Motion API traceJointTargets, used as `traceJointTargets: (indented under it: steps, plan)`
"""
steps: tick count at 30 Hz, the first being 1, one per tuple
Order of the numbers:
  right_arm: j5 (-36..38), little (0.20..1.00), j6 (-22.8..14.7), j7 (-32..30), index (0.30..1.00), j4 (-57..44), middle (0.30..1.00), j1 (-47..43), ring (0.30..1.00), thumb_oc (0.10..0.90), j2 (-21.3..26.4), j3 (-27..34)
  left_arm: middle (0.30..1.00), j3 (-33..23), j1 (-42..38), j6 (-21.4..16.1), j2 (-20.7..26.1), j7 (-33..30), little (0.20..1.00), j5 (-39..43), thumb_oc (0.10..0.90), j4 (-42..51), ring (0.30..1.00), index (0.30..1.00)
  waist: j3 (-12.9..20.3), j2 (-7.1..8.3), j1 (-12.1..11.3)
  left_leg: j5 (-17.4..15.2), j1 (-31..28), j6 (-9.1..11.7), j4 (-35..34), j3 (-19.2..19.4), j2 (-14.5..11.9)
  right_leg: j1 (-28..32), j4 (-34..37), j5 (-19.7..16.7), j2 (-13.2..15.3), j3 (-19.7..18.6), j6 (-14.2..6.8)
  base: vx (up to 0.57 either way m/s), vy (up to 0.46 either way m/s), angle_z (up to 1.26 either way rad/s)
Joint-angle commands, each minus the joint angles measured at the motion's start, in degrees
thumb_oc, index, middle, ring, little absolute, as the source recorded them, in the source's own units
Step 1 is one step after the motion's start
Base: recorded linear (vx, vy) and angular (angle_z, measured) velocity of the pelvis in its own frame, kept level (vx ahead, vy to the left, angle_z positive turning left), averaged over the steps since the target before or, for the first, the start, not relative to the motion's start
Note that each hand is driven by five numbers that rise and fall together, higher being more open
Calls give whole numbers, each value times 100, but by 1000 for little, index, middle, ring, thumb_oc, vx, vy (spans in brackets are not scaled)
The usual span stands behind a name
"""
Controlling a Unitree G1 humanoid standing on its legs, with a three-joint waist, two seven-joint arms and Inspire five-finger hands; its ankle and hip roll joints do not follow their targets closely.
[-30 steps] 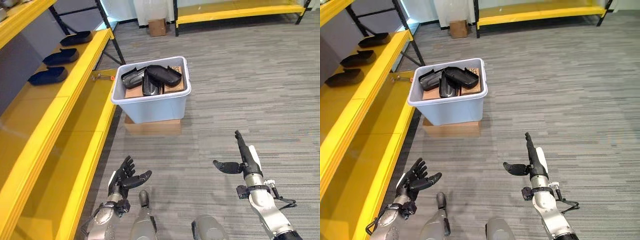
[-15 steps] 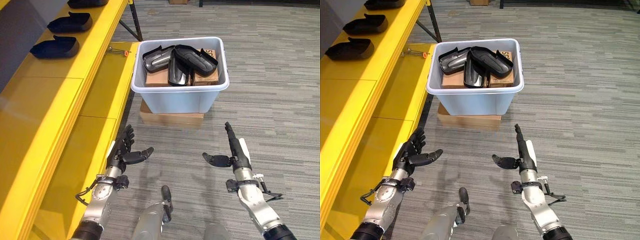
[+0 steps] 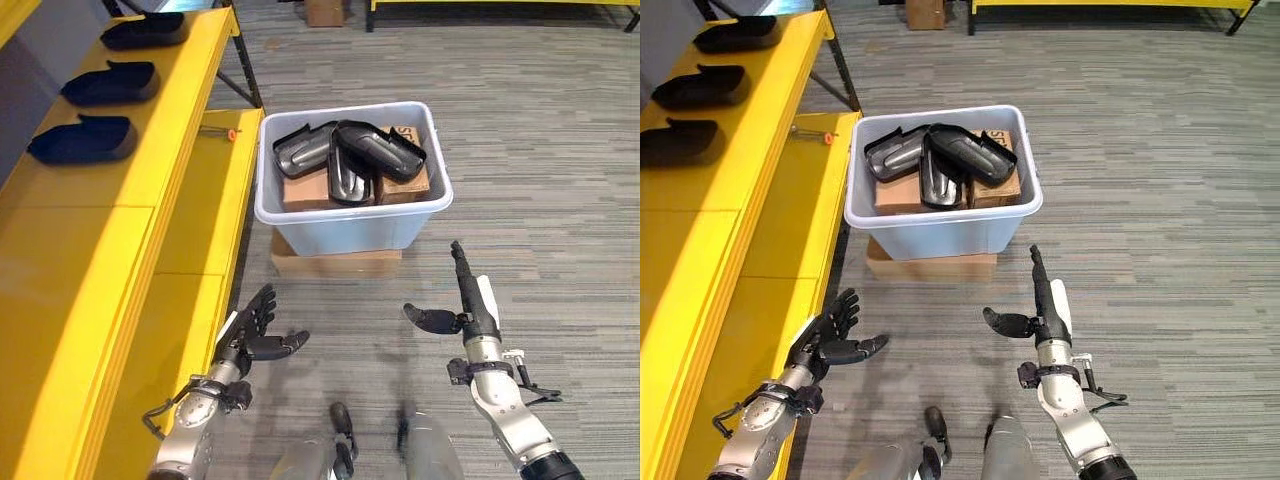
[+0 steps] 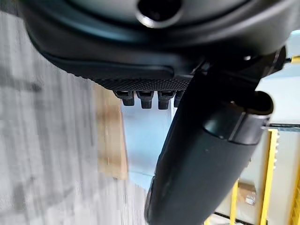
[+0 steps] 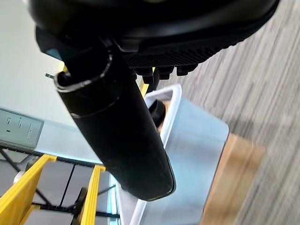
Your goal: Move parts from the plastic box to the shelf.
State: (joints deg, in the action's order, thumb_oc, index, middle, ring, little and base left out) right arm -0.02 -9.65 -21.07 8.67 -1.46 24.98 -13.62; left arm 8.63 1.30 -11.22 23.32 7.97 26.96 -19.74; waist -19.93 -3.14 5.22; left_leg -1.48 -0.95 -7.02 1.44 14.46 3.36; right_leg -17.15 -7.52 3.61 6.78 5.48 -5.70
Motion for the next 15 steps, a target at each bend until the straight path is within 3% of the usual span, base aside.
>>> traceJointTargets:
  steps: [1, 4, 7, 15]
  plan:
    - [-251, 1000, -632, -70, 1000, -407, 1000, -133, 1000, 900, 191, 396, 1000, 87, 5, -527, 99, 187, 1000, 311, 900, 762, 1000, 1000, 346, -6, 172, -812, -605, 112, -132, -1290, 29, -148, 385, -905, -213, -283, -68, 237, -230, 94]
    - [-230, 1000, -482, -207, 1000, -242, 1000, -187, 1000, 900, 191, 280, 1000, 281, -84, -550, -73, 209, 1000, 314, 900, 547, 1000, 1000, 525, 108, 249, -1053, -800, 100, -11, -1562, 136, 160, 403, -1042, -211, -526, -77, 274, -224, 92]
    - [-137, 1000, -307, -167, 1000, -197, 1000, -134, 1000, 900, 171, 190, 1000, 272, -58, -410, -206, 288, 1000, 339, 900, 466, 1000, 1000, 692, 176, 270, -1116, -913, 145, 31, -1601, 96, 500, 332, -982, -281, -617, -3, 298, -186, 78]
    - [-145, 1000, -387, -295, 1000, -200, 1000, -187, 1000, 900, 272, 177, 1000, 278, -161, -310, -238, 196, 1000, 398, 900, 539, 1000, 1000, 575, 169, 300, -1037, -662, 227, 196, -1316, -106, 520, -157, -532, -332, -509, 147, 103, -89, -2]
